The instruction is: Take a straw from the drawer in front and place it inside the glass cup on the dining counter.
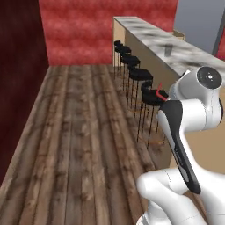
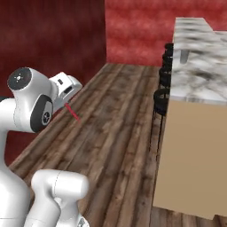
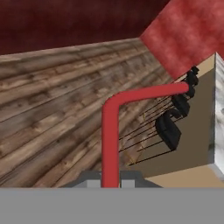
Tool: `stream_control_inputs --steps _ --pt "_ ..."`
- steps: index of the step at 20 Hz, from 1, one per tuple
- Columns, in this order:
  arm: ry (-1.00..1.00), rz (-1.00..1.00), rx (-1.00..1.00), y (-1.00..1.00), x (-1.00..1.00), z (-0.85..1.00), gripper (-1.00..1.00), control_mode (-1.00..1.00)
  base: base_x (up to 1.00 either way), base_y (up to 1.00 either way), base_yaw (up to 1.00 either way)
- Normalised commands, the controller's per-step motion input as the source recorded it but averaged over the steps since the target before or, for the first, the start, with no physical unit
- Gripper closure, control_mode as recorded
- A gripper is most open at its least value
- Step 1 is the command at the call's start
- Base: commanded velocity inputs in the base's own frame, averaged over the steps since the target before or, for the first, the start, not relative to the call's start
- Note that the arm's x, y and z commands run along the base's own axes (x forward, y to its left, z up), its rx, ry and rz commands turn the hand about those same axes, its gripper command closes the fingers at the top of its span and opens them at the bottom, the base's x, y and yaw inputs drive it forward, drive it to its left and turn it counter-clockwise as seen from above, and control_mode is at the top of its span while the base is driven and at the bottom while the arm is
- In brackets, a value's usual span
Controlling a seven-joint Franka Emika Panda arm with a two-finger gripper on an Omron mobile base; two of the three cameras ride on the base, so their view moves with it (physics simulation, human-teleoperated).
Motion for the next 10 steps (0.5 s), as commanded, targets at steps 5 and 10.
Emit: stream_control_inputs --steps 5,10 --pt "0.0 0.0 0.0 0.0 0.0 0.0 1.0 1.0 0.5 0.47 -0.38" --pt "0.0 0.0 0.0 0.0 0.0 0.0 1.0 1.0 0.68 0.45 -0.35"
